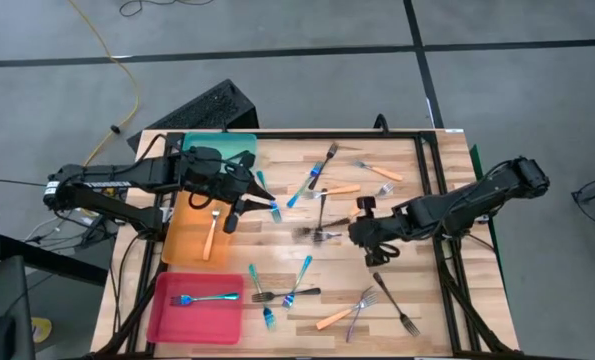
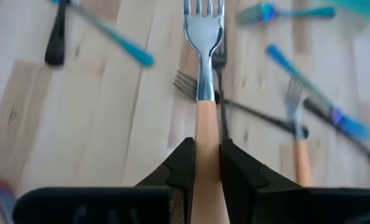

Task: Sort silverware by color (type)
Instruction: Put the orange fork into the orange bin

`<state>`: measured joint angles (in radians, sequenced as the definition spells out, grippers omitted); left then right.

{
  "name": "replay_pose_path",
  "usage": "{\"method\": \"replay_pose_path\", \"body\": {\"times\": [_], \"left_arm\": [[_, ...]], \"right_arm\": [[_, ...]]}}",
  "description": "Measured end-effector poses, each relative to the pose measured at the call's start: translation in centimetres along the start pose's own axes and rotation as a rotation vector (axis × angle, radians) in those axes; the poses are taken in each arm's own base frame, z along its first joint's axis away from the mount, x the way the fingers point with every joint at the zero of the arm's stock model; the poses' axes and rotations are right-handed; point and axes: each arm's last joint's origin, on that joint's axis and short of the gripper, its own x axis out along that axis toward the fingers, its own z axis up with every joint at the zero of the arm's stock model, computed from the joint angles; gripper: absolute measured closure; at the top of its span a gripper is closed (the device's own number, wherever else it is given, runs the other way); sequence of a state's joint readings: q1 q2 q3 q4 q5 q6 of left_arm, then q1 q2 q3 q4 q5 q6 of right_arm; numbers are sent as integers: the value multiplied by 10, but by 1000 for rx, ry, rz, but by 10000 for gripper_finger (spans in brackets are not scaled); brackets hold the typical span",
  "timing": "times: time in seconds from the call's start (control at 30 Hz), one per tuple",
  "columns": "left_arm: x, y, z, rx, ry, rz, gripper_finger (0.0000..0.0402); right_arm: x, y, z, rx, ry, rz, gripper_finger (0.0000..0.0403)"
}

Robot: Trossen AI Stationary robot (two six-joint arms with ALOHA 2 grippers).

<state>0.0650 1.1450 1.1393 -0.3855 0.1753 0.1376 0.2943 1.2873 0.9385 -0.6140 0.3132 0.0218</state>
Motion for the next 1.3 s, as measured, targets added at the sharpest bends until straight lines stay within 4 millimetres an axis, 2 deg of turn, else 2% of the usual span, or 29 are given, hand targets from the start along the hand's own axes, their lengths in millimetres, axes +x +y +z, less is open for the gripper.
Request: {"method": "replay_pose_path", "body": {"times": [0.17, 0.33, 0.57, 0.73, 0.83, 0.97, 1.1, 1.3], "left_arm": [[0, 1, 0, 11, 3, 24, 326], [6, 3, 1, 38, -75, 92, 326], [27, 4, -31, 58, -261, 141, 326], [30, 4, -50, 5, -506, 173, 326], [33, 3, -63, -19, -626, 171, 326], [37, 2, -68, -39, -723, 166, 326], [55, 3, -70, -36, -681, 157, 322], [71, 7, -67, -34, -659, 154, 279]], "right_arm": [[1, -11, 9, 27, -70, -40, 326], [-2, -18, 29, 31, -262, -136, 326], [-26, -32, 41, 60, -439, -309, 326], [-47, -40, 54, 75, -619, -379, 326], [-54, -43, 64, 25, -746, -379, 326], [-47, -48, 75, 0, -859, -339, 326], [-32, -53, 81, -1, -893, -330, 326], [-21, -55, 83, -6, -894, -319, 325]]}}
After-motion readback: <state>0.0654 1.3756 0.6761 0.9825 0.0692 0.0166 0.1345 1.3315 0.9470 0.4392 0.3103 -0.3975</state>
